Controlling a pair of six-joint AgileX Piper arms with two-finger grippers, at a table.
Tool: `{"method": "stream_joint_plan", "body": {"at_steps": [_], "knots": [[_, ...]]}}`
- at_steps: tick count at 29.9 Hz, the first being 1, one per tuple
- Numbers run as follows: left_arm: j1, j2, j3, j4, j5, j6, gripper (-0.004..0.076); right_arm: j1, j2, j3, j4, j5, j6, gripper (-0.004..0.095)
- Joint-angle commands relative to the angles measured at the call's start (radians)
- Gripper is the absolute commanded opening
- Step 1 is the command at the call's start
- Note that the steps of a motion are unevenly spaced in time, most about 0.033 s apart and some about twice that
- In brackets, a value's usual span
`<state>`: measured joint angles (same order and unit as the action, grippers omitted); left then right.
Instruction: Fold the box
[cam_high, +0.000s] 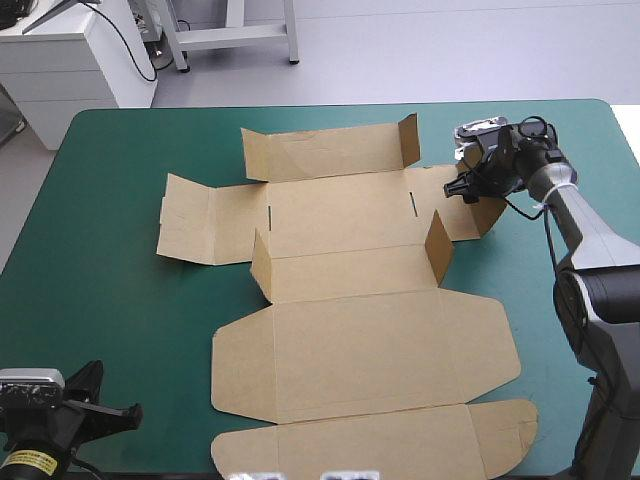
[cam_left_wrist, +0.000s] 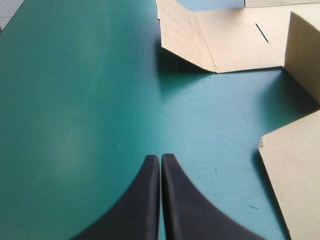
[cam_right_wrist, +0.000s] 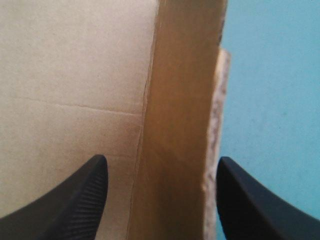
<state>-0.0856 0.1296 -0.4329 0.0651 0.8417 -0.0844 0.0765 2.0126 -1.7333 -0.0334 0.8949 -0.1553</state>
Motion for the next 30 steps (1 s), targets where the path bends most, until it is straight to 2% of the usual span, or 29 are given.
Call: {"method": "stream_joint_plan", "body": {"at_steps": [1,3,5,8,11,15,18,30], "knots": [[-0.001,0.013,-0.030,-0.004,-0.068,-0.004,-0.0008,-0.008,-0.040,-0.035,-0.011,-0.039,-0.012,0.0442],[-0.001,0.013,-0.030,-0.004,-0.068,-0.004,-0.0008,-0.008,-0.040,-0.037,-0.016,-0.057,-0.026,0.0229],[-0.001,0.013,-0.030,-0.004,-0.068,-0.004,-0.0008,-0.008,-0.051,-0.039,-0.043,-0.104,-0.028,-0.0027],[-0.001,0.013,-0.030,-0.004,-0.068,-0.004,-0.0008,-0.002,-0.074,-0.069,-0.083,-0.143,-0.056,-0.0006],[-0.001,0.013,-0.028,-0.004,-0.073,-0.004,-0.0008,0.016,-0.109,-0.114,-0.086,-0.134,-0.158,-0.0006],[-0.001,0.013,-0.012,-0.001,-0.112,-0.004,-0.0008,0.066,-0.176,-0.116,-0.146,-0.139,-0.246,-0.0006],[-0.001,0.013,-0.012,-0.001,-0.113,-0.005,-0.0008,0.110,-0.218,-0.116,-0.200,-0.164,-0.248,-0.0006],[-0.001,0.013,-0.012,-0.001,-0.113,-0.005,-0.0008,0.267,-0.319,-0.038,-0.297,-0.187,-0.285,-0.0006]]}}
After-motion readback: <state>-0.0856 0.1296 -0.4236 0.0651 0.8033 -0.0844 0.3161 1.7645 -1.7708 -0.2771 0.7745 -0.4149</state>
